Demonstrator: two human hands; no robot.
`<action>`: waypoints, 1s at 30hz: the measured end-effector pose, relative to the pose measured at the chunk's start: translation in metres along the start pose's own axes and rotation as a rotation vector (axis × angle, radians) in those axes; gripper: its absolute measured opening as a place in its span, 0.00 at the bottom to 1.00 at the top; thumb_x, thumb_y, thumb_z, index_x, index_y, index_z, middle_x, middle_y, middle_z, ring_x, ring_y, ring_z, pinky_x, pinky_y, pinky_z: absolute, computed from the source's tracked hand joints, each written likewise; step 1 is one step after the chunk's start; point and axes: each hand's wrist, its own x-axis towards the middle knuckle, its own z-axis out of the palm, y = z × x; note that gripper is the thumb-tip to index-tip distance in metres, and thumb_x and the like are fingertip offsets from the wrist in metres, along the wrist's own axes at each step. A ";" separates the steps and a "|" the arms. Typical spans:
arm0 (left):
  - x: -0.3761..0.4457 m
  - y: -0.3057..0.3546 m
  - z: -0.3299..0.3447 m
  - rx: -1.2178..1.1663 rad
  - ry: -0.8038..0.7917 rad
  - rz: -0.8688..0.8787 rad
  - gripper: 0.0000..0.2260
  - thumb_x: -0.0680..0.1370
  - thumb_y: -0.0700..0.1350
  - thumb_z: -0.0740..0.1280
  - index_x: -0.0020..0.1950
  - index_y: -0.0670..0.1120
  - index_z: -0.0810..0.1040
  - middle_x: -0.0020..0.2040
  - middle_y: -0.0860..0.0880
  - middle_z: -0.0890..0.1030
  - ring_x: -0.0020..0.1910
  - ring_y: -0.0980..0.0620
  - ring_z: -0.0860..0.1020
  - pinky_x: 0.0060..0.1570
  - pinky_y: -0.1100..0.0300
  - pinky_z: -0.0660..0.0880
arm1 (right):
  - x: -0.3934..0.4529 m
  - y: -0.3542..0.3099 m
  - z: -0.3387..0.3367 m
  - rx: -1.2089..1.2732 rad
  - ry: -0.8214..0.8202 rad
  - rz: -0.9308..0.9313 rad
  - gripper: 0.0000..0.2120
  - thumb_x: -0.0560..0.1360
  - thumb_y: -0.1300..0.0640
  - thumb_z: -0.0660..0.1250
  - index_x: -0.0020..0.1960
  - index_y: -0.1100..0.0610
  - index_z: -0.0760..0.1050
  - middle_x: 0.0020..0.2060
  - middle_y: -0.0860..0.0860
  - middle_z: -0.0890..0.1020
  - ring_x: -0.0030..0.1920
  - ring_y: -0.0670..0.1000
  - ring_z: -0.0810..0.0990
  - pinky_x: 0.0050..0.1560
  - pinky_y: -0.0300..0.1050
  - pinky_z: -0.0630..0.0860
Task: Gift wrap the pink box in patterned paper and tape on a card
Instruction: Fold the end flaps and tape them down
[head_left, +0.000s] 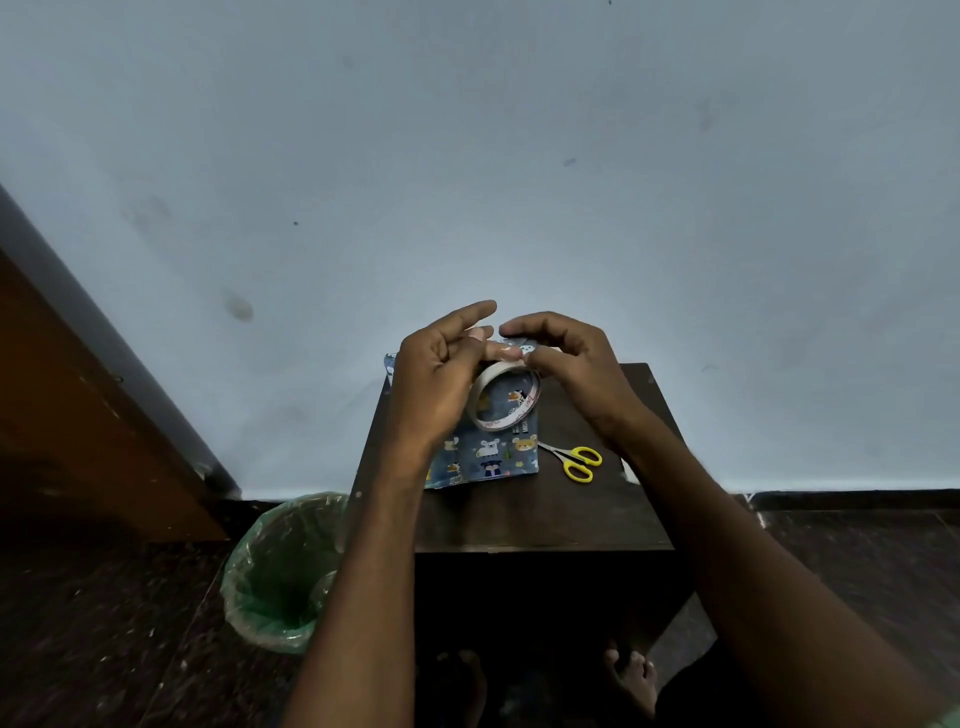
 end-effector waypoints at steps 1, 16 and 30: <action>-0.001 0.001 -0.003 -0.003 -0.007 0.027 0.15 0.87 0.38 0.61 0.72 0.45 0.79 0.45 0.48 0.90 0.63 0.60 0.83 0.64 0.61 0.77 | -0.001 -0.003 0.003 -0.042 0.010 -0.030 0.14 0.75 0.65 0.66 0.56 0.57 0.85 0.53 0.52 0.87 0.57 0.54 0.84 0.56 0.54 0.82; 0.007 -0.002 -0.015 -0.020 0.041 0.169 0.18 0.84 0.36 0.67 0.74 0.46 0.79 0.50 0.50 0.90 0.67 0.55 0.82 0.73 0.46 0.74 | -0.008 -0.003 0.031 -0.446 0.155 -0.345 0.05 0.81 0.59 0.69 0.49 0.57 0.84 0.40 0.48 0.84 0.41 0.50 0.81 0.43 0.53 0.77; 0.006 0.003 -0.024 -0.153 -0.038 0.079 0.12 0.85 0.37 0.66 0.67 0.42 0.84 0.61 0.48 0.87 0.64 0.51 0.84 0.62 0.61 0.79 | -0.009 -0.018 0.038 -0.154 0.029 -0.281 0.10 0.87 0.63 0.60 0.56 0.59 0.80 0.49 0.48 0.84 0.53 0.52 0.83 0.55 0.44 0.75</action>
